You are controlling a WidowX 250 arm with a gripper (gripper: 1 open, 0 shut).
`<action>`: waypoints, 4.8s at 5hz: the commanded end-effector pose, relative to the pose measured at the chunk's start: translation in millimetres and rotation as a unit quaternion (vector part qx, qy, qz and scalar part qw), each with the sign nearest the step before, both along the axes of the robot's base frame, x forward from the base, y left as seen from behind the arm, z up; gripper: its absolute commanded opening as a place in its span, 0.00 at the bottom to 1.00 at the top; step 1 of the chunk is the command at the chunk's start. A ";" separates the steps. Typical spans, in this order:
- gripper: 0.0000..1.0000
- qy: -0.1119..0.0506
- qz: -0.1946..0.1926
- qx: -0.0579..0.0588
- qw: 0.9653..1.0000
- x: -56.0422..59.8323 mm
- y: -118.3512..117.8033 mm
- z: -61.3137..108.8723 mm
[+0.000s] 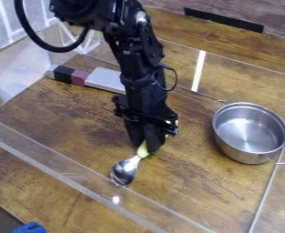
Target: Put the spoon into the silver pot
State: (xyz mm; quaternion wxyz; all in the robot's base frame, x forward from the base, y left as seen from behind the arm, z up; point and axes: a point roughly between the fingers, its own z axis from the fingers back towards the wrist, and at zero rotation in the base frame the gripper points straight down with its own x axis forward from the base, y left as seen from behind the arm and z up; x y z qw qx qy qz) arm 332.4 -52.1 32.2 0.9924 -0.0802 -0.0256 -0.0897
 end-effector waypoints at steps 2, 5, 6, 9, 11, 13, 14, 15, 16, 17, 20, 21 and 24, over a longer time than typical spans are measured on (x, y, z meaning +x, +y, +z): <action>0.00 -0.032 0.054 -0.009 0.998 3.3 2.0 18.6; 0.00 -0.037 0.088 0.007 0.995 11.7 -28.6 64.6; 0.00 -0.047 0.080 0.009 0.996 18.9 -46.5 85.2; 0.00 -0.058 0.096 -0.004 0.994 44.3 -80.6 95.9; 0.00 -0.051 0.088 -0.002 0.995 58.6 -93.2 91.8; 0.00 -0.039 0.054 -0.006 0.998 69.4 -114.1 87.2; 0.00 -0.030 0.034 -0.011 0.999 70.5 -112.6 86.4; 0.00 -0.023 0.076 -0.016 0.997 64.0 -106.7 76.2; 0.00 -0.016 0.112 -0.020 0.993 57.2 -102.1 65.1; 0.00 -0.017 0.114 -0.024 0.993 66.4 -100.9 70.0; 0.00 -0.019 0.134 -0.035 0.990 76.4 -101.3 70.8; 0.00 -0.017 0.157 -0.037 0.987 82.1 -103.7 75.0; 1.00 -0.011 0.159 -0.037 0.987 87.2 -90.8 58.6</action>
